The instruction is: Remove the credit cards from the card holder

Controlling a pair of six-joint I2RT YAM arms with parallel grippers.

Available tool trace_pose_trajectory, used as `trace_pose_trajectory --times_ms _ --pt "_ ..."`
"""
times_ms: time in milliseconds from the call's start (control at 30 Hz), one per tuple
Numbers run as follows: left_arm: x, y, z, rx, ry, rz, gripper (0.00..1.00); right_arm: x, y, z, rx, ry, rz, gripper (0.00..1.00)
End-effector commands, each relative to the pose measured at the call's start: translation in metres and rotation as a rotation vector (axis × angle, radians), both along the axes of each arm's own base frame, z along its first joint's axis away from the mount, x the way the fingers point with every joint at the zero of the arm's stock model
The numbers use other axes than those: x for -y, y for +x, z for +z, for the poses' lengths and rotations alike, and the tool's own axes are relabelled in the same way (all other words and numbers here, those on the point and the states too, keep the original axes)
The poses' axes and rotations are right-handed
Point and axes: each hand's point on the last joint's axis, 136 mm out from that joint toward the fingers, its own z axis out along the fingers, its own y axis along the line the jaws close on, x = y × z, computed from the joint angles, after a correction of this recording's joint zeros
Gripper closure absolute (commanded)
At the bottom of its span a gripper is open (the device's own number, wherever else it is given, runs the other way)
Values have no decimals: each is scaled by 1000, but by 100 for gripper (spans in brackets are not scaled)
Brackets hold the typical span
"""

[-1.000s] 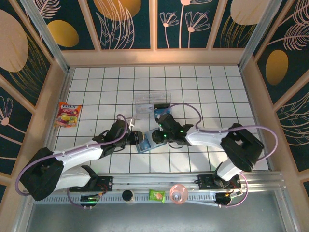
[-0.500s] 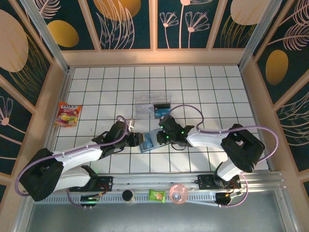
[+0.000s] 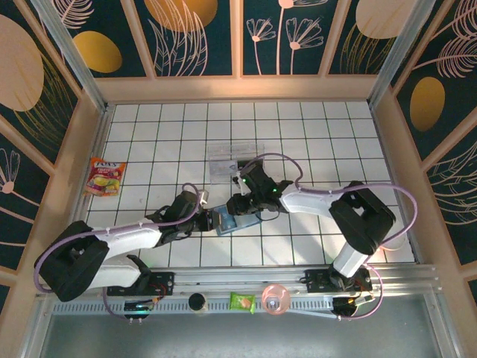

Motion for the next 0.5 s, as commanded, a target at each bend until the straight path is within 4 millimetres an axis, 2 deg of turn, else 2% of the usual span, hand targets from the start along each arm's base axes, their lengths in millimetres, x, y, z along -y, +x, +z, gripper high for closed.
trace_pose_trajectory --times_ms 0,400,467 --pt "5 8 4 23 -8 -1 65 3 3 -8 -42 -27 1 76" --pt "4 8 0 22 -1 4 70 6 5 -21 -67 -48 -9 77" --pt "4 9 -1 19 3 3 73 5 4 -23 -74 -46 -4 77"
